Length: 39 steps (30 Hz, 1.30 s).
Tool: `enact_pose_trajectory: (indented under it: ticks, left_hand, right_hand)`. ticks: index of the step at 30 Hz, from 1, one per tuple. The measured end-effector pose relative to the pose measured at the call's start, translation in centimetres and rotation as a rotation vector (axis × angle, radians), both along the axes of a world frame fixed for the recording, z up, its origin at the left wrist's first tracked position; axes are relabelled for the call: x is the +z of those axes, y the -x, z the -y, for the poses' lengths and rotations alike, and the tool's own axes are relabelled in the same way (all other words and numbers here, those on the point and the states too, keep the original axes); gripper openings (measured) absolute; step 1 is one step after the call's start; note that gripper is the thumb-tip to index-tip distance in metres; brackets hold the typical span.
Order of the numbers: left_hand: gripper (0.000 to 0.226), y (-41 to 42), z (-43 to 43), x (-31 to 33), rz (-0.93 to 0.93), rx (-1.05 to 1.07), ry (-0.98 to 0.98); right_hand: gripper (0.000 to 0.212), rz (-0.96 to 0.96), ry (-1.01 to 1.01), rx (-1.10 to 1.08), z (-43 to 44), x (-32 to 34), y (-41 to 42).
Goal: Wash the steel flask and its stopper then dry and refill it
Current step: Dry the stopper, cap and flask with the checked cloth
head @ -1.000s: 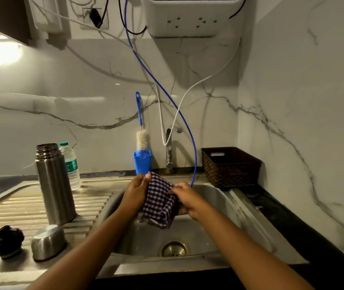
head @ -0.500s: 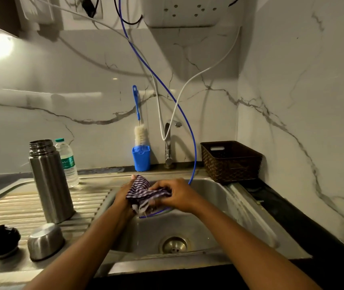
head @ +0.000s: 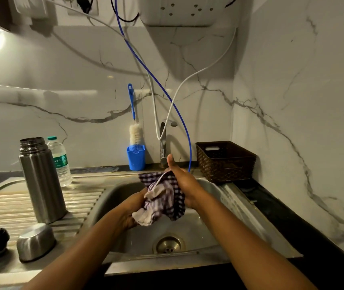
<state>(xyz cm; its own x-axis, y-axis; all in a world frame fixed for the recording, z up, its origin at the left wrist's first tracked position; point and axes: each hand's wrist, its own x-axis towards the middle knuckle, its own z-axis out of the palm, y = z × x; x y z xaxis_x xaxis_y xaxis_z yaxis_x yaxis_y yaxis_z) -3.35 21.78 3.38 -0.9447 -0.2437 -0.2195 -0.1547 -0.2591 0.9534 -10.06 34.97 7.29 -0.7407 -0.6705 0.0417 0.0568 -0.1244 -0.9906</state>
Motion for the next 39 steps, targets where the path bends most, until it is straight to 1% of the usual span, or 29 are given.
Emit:
enact_pose_trajectory:
  ticks: [1, 2, 3, 5, 9, 11, 13, 15, 16, 18, 21, 23, 24, 26, 29, 31, 33, 35, 37, 39]
  left_hand:
    - [0.031, -0.4, -0.1, 0.0, 0.011, -0.016, 0.043]
    - [0.029, -0.5, 0.0, 0.0, 0.016, -0.036, 0.073]
    - [0.033, -0.4, 0.2, -0.2, 0.025, -0.067, 0.084]
    - [0.057, -0.6, 0.9, -0.4, 0.063, -0.152, 0.059]
    - [0.082, -0.5, 0.6, -1.4, 0.049, -0.367, 0.066]
    - [0.083, -0.4, 0.2, -1.9, -0.014, -0.508, 0.05]
    - [0.071, 0.0, -0.2, -2.2, -0.028, -0.582, 0.091]
    - [0.063, 0.2, 0.1, -2.1, -0.014, -0.493, 0.087]
    - [0.064, 0.2, 0.4, -1.9, -0.013, -0.426, 0.068]
    - [0.064, 0.0, 1.1, -1.5, -0.017, -0.304, 0.039]
    - [0.041, -0.3, 2.2, -1.2, -0.056, -0.052, -0.045]
    - [0.04, -0.2, 3.0, -1.1, -0.091, 0.082, -0.146]
    - [0.043, -0.2, 3.4, -1.1, -0.127, 0.112, -0.184]
    - [0.049, -0.5, 4.0, -0.7, -0.207, 0.108, -0.216]
    - [0.066, -0.8, 4.5, -0.1, -0.305, 0.037, -0.158]
    - [0.061, -0.6, 4.4, 0.2, -0.327, 0.076, -0.162]
    - [0.047, -0.2, 4.4, 0.2, -0.293, 0.15, -0.196]
    - [0.039, 0.1, 4.5, 0.2, -0.225, 0.212, -0.168]
    - [0.045, 0.4, 4.6, 0.0, -0.159, 0.28, -0.104]
    - [0.05, 0.5, 4.8, -0.2, -0.106, 0.349, -0.03]
  right_hand:
    - [0.054, 0.075, 0.012, 0.013, -0.3, 0.3, 0.1]
    - [0.055, 0.104, 0.013, 0.036, -0.6, 0.4, 0.4]
    - [0.049, 0.126, 0.032, 0.063, -1.0, 0.6, 0.3]
    - [0.038, 0.159, 0.096, 0.041, -1.6, 0.9, 0.8]
    - [0.043, 0.31, 0.214, -0.207, -2.0, 0.9, 2.4]
    - [0.041, 0.356, 0.268, -0.309, -1.9, 0.8, 2.9]
    - [0.036, 0.351, 0.316, -0.376, -2.2, 1.0, 3.5]
    - [0.036, 0.358, 0.329, -0.363, -2.9, 1.3, 4.1]
    - [0.037, 0.357, 0.308, -0.351, -3.4, 1.3, 4.5]
    - [0.04, 0.34, 0.224, -0.365, -4.5, 1.1, 5.1]
    - [0.039, 0.264, 0.049, -0.465, -5.7, 0.5, 5.6]
    - [0.034, 0.199, -0.033, -0.476, -6.0, 0.1, 5.5]
    - [0.026, 0.184, -0.049, -0.458, -5.9, -0.1, 5.4]
    - [0.012, 0.193, -0.023, -0.407, -5.5, 0.0, 4.9]
    - [0.013, 0.252, 0.115, -0.344, -5.3, 0.3, 4.9]
    - [0.017, 0.26, 0.199, -0.306, -5.3, 0.2, 5.2]
    - [0.018, 0.25, 0.236, -0.28, -5.0, -0.1, 5.3]
    - [0.016, 0.227, 0.249, -0.266, -4.7, -0.5, 5.1]
    - [0.015, 0.208, 0.232, -0.257, -4.4, -0.8, 5.2]
    - [0.021, 0.196, 0.177, -0.224, -4.4, -0.9, 5.2]
